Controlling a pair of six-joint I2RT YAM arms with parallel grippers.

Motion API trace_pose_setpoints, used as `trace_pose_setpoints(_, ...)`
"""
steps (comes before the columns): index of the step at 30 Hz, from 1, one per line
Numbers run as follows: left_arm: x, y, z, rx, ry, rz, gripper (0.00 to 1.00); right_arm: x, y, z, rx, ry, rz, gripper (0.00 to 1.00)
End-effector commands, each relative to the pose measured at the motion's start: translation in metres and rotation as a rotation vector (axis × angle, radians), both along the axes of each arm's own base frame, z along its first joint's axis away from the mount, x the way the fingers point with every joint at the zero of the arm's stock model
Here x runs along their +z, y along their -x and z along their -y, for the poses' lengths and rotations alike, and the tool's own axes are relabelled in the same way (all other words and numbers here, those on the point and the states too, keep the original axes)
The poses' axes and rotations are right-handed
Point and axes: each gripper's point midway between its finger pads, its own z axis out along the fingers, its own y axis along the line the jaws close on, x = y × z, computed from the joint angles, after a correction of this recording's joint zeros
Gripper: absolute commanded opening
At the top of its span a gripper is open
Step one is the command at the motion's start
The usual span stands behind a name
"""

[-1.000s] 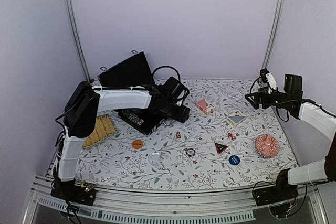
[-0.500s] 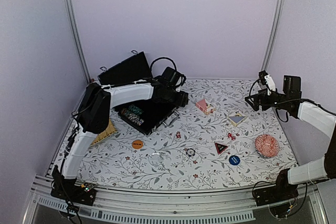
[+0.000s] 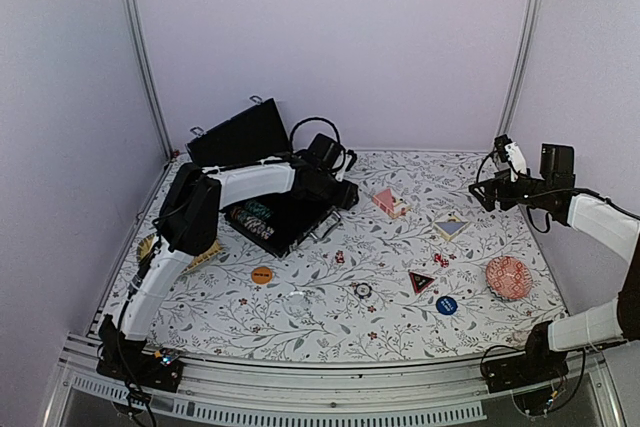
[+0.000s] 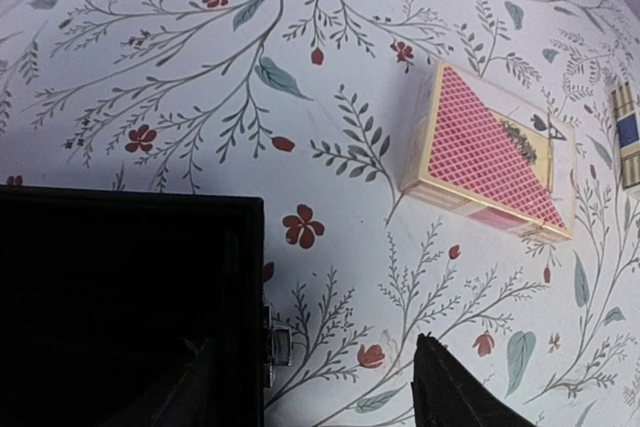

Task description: Pack up texas hold em set

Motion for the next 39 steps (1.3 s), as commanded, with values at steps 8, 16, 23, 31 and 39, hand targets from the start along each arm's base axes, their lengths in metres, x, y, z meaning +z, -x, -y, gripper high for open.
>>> trace_pose_setpoints(8, -0.019, 0.06, 0.047, -0.28, -0.006, -0.053, 0.6, -0.006, -0.002, 0.004, -0.017, 0.012, -0.017, 0.99)
trace_pose_setpoints(16, -0.015, 0.104, 0.075, -0.458, 0.015, -0.053, 0.57, -0.007, -0.002, 0.003, -0.011, 0.009, -0.022, 0.99)
trace_pose_setpoints(23, -0.007, 0.153, 0.095, -0.658, 0.043, -0.052, 0.53, -0.007, -0.002, 0.002, -0.006, 0.005, -0.023, 0.99)
trace_pose_setpoints(31, 0.001, 0.2, 0.094, -0.804, 0.045, -0.068, 0.44, -0.009, -0.001, 0.001, 0.003, -0.002, -0.03, 0.99)
trace_pose_setpoints(39, 0.059, 0.189, 0.094, -0.701, 0.008, 0.112, 0.57, -0.011, -0.001, -0.001, 0.014, -0.011, -0.041, 0.99)
